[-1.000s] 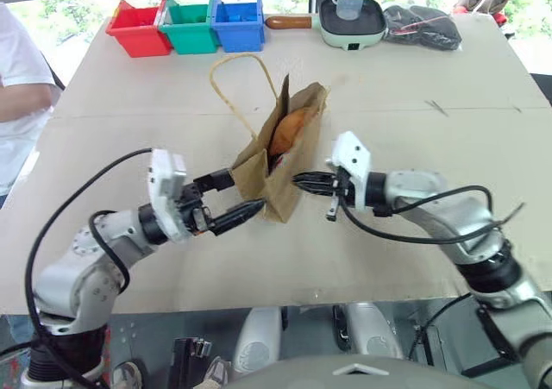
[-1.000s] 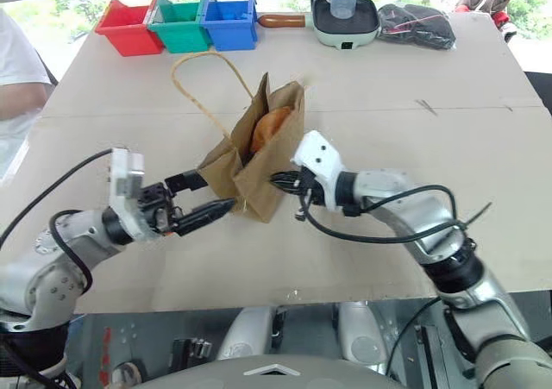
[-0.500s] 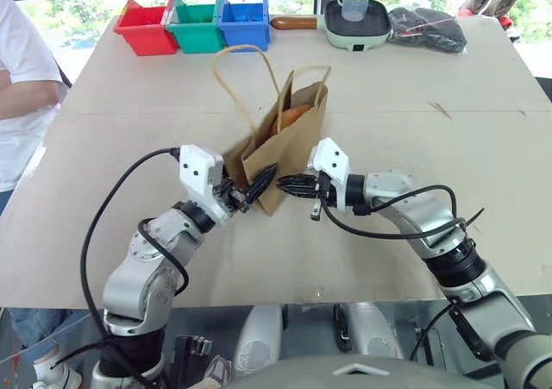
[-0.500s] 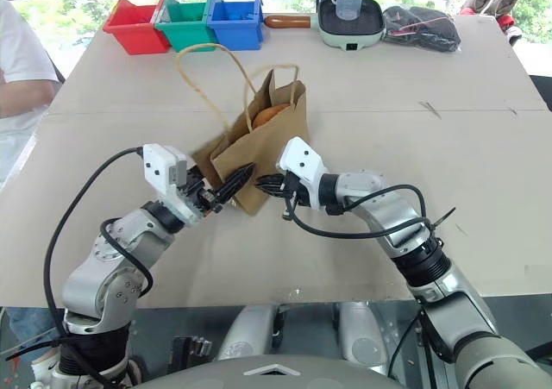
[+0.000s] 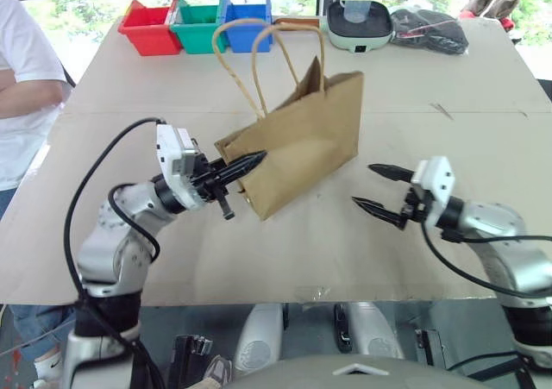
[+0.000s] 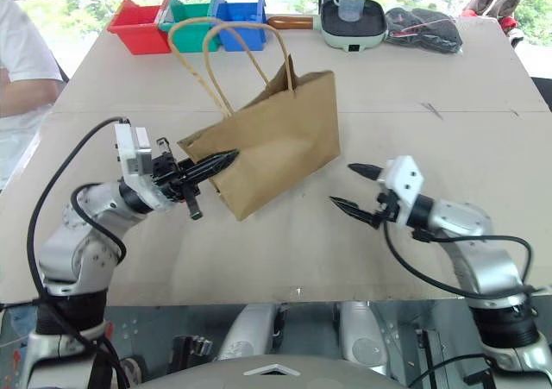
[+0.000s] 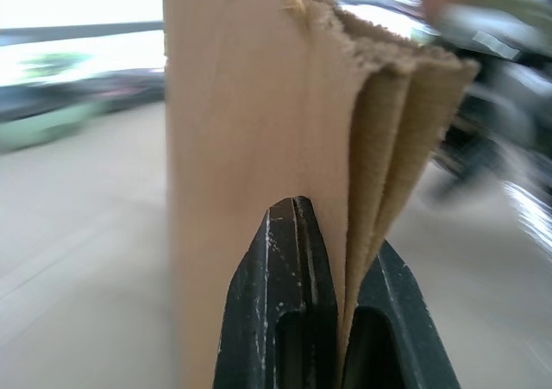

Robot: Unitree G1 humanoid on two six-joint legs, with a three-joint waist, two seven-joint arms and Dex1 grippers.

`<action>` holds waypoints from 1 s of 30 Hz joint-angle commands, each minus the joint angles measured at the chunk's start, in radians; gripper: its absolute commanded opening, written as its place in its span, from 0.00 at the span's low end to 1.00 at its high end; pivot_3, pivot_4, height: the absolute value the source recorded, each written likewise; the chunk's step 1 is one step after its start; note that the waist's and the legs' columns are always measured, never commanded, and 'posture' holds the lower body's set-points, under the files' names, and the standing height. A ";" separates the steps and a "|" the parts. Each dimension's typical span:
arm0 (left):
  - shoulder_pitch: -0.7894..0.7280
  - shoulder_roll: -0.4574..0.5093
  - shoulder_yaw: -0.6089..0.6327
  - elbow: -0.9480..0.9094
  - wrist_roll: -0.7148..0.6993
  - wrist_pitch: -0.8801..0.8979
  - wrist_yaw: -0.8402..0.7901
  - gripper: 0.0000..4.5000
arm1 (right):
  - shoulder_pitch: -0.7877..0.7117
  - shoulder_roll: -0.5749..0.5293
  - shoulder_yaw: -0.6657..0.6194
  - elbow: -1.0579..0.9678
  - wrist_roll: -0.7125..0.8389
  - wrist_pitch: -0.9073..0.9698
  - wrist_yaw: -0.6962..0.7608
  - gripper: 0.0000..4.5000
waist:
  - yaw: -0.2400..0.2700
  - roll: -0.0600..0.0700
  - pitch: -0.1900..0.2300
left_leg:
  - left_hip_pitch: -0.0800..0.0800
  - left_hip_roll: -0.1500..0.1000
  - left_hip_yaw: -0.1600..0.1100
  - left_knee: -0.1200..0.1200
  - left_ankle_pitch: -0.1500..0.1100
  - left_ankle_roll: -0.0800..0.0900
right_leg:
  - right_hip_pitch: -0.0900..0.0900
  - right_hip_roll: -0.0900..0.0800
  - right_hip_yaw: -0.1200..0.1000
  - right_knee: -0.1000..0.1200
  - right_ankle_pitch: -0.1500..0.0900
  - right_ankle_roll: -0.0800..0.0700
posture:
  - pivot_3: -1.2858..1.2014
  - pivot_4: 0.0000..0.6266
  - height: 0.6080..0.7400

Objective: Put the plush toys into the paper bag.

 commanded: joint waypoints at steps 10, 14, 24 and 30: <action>-0.444 -0.056 -0.217 0.723 0.197 -0.355 -0.349 0.22 | 0.107 -0.050 -0.180 -0.106 0.022 -0.029 -0.042 1.00 | -0.010 -0.001 0.000 | -0.003 0.000 -0.001 0.005 0.000 0.001 | 0.000 0.002 0.001 0.002 0.000 0.001 | 0.52 0.24 1.00; -0.452 -0.063 -0.172 0.697 0.176 -0.264 -0.329 0.58 | 0.114 -0.056 -0.172 -0.092 0.021 -0.042 -0.019 1.00 | -0.014 -0.001 0.000 | -0.003 0.000 -0.001 0.005 0.000 0.001 | 0.000 0.002 0.001 0.003 0.000 0.001 | 0.52 0.24 1.00; 0.151 0.097 0.182 -0.155 -0.116 0.335 0.142 0.98 | 0.176 -0.123 -0.285 -0.078 0.133 -0.023 0.103 1.00 | -0.015 0.000 0.000 | -0.001 0.007 -0.005 0.005 -0.001 0.001 | 0.000 -0.003 0.002 0.005 0.000 0.001 | 0.52 0.24 1.00; 0.674 0.057 0.454 -0.426 -0.106 0.337 0.217 0.98 | 0.330 -0.178 -0.469 -0.048 0.167 -0.013 0.188 1.00 | 0.005 -0.001 -0.001 | 0.001 0.005 -0.004 0.006 -0.001 0.002 | 0.001 -0.006 0.003 0.005 0.000 0.000 | 0.52 0.24 1.00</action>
